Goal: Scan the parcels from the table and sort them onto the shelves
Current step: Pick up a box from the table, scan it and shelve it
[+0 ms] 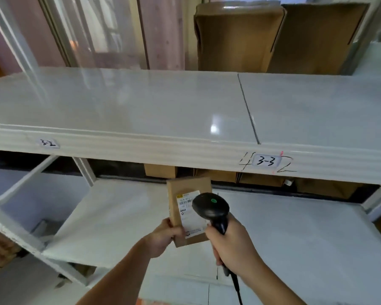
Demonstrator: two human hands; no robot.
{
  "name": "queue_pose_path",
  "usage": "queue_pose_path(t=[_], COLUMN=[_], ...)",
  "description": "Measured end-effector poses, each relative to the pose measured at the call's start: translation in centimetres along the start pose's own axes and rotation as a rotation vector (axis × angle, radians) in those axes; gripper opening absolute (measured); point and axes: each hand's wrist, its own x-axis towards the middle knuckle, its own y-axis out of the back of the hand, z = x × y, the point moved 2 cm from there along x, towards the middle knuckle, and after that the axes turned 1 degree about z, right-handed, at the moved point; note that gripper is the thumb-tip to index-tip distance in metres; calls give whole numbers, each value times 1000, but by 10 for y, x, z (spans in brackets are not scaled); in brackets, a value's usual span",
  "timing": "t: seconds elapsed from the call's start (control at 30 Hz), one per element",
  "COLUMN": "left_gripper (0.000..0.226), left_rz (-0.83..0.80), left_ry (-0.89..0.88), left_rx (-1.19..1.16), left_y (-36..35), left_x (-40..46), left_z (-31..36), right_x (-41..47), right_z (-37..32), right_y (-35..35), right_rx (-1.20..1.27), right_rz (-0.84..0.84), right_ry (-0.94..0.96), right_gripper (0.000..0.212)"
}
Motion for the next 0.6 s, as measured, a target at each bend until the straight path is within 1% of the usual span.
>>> queue_pose_path(t=[0.07, 0.17, 0.27, 0.33, 0.4, 0.43, 0.47, 0.53, 0.6], left_gripper=[76, 75, 91, 107, 121, 121, 115, 105, 100], left_rz=[-35, -43, -24, -20, -15, -10, 7, 52, 69], left_ry=[3, -12, 3, 7, 61, 89, 101, 122, 142], left_rx=[28, 13, 14, 24, 32, 18, 7, -2, -23], left_y=[16, 41, 69, 98, 118, 121, 122, 111, 107], left_x=[30, 69, 111, 160, 194, 200, 202, 184, 185], left_z=[1, 8, 7, -19, -40, -44, -45, -29, -24], right_x=[18, 44, 68, 81, 91, 94, 98, 103, 107], right_z=[3, 11, 25, 35, 43, 46, 49, 56, 62], right_y=[-16, -35, -50, -58, -66, -69, -73, -80, -84], right_rx=[10, 14, 8, 8, -1, -7, -9, -13, -11], right_rz=[32, 63, 80, 90, 99, 104, 108, 109, 103], right_ry=[-23, -57, -75, -94, -96, -92, -89, -96, -111], right_gripper=[15, 13, 12, 13, 13, 13, 13, 15, 15])
